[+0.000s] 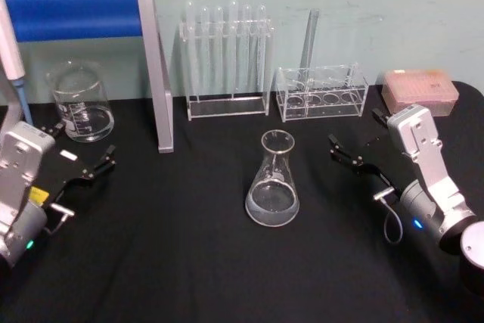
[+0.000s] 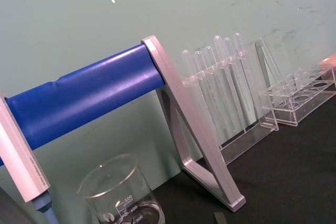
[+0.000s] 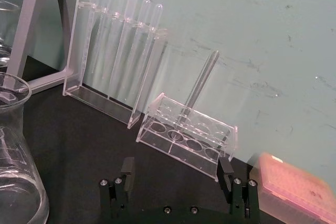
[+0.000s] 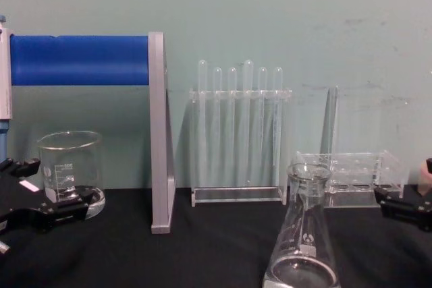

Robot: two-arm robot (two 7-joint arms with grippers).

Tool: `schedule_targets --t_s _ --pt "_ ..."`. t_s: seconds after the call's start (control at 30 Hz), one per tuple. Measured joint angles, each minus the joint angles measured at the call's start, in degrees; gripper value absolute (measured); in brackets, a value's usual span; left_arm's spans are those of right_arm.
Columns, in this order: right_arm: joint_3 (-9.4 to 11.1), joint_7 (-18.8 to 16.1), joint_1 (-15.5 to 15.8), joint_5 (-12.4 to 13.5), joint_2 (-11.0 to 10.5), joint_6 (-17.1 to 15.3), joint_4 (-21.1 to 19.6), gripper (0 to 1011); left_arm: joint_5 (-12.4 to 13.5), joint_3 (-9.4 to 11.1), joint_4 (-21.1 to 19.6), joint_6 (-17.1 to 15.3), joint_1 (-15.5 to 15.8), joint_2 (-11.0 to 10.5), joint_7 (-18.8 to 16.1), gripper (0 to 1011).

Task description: Grasp the erlenmeyer flask with one hand, shake it three times, then place it back.

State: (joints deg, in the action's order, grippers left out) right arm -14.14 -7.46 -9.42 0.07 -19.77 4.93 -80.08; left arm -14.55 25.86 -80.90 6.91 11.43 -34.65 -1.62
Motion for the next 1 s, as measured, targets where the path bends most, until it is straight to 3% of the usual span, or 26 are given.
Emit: schedule_targets --t_s 1.0 --pt "0.0 0.0 0.0 0.1 0.0 0.0 0.0 1002 0.0 0.0 0.0 0.0 0.0 0.0 0.0 1001"
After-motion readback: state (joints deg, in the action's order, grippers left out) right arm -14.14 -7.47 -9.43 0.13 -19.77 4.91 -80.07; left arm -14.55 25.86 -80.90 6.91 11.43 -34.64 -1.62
